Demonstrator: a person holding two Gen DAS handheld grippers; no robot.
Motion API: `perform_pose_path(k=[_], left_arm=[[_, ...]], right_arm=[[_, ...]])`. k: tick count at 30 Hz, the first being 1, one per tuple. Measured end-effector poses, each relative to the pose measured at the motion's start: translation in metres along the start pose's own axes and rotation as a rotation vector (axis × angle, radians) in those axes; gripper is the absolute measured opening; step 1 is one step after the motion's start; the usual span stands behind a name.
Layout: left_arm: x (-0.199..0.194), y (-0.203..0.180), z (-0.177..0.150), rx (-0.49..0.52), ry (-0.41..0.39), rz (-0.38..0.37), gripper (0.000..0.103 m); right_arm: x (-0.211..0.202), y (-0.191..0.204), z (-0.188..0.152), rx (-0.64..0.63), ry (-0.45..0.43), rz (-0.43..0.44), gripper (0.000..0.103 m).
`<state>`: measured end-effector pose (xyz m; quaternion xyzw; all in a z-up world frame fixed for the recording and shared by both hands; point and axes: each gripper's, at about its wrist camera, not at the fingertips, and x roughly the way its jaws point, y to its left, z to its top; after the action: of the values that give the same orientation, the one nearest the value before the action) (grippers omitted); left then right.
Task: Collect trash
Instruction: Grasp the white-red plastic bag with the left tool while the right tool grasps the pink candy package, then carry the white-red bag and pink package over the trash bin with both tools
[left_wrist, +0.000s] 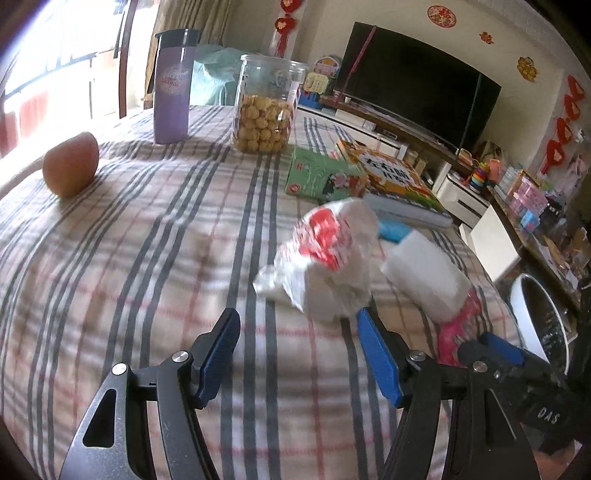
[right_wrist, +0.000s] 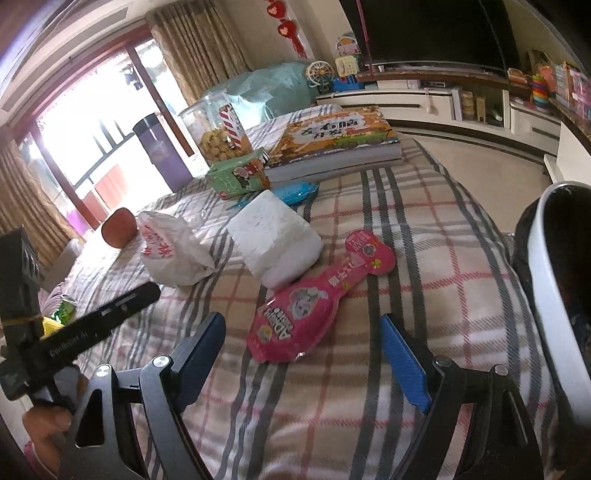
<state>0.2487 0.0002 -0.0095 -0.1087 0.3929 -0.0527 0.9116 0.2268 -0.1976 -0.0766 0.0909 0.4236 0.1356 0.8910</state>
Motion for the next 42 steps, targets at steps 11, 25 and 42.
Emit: perform_pose_path(k=[11, 25, 42], left_arm=[[0.031, -0.002, 0.008, 0.037, 0.040, -0.046, 0.021], [-0.015, -0.007, -0.031, 0.007, 0.037, -0.078, 0.020], [-0.046, -0.041, -0.048, 0.047, 0.032, -0.141, 0.020]], right_arm=[[0.001, 0.001, 0.000, -0.035, 0.004, -0.005, 0.028], [-0.024, -0.011, -0.011, 0.022, -0.024, 0.110, 0.015], [-0.067, -0.030, -0.025, 0.049, -0.093, 0.135, 0.012]])
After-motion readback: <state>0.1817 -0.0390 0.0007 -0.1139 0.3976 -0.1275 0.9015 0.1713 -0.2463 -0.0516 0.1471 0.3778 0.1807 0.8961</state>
